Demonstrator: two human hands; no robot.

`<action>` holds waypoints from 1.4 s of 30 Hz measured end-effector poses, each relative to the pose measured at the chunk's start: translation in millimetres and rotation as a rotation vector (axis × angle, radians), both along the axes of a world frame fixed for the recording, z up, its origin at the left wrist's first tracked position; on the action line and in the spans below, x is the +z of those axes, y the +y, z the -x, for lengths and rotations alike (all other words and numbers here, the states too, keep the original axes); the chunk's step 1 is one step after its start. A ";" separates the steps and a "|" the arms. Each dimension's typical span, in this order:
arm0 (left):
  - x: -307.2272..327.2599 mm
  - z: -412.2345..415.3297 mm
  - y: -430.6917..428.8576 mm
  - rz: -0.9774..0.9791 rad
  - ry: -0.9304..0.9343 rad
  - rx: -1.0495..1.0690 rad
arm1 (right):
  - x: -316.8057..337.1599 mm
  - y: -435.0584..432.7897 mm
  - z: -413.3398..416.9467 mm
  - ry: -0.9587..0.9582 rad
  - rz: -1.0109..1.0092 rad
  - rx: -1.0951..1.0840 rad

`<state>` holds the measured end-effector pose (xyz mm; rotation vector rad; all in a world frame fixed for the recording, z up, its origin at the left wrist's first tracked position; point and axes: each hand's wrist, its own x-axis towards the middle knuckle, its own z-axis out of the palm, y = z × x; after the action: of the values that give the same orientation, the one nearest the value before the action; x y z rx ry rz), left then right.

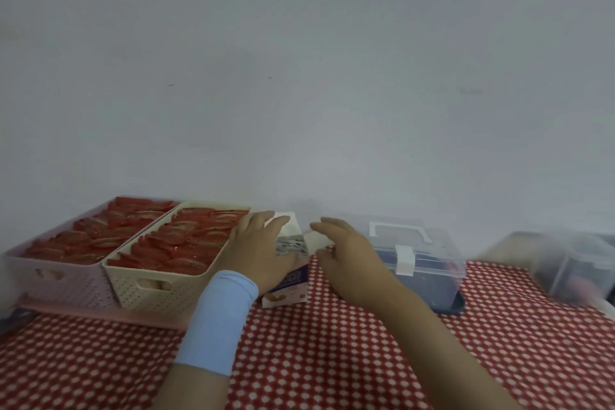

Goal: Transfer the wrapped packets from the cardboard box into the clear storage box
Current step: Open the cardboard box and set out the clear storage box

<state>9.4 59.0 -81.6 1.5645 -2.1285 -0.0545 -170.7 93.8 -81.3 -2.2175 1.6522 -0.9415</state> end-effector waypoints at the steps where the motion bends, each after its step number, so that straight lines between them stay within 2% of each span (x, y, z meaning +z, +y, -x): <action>1: 3.5 6.5 3.7 0.048 0.027 -0.028 | 5.9 1.2 10.7 0.028 0.018 -0.011; 4: 14.5 33.6 12.2 0.116 0.125 -0.154 | 21.5 6.5 49.9 0.147 0.069 -0.074; 6: 21.2 53.8 11.4 0.092 0.135 -0.234 | 30.0 9.2 76.0 0.281 0.070 -0.150; 9: 31.9 87.9 4.3 -0.029 0.025 -0.307 | 33.8 13.0 109.6 0.518 -0.024 -0.219; 12: 34.5 120.4 -3.2 -0.138 -0.135 -0.339 | 25.1 13.4 126.7 0.632 -0.090 -0.212; 17: 27.2 146.5 -8.2 -0.201 -0.346 -0.278 | 11.5 7.9 130.2 0.775 0.052 -0.201; 25: 14.8 147.9 -9.7 -0.092 -0.323 -0.237 | 11.6 6.5 125.8 0.700 0.048 -0.181; 35: 38.0 143.3 -17.4 -0.138 -0.338 -0.288 | 38.4 -1.0 142.2 0.564 0.075 -0.234; 38: 47.9 141.8 -23.2 -0.150 -0.222 -0.292 | 51.5 -8.0 147.6 0.535 0.147 -0.259; 42: 57.0 143.8 -35.8 -0.094 -0.073 -0.272 | 64.2 -11.2 158.7 0.301 0.189 -0.317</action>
<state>-134.4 23.2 -24.6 1.3346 -2.4158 -0.1949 -329.5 82.5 -17.1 -2.3583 2.1831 -0.9014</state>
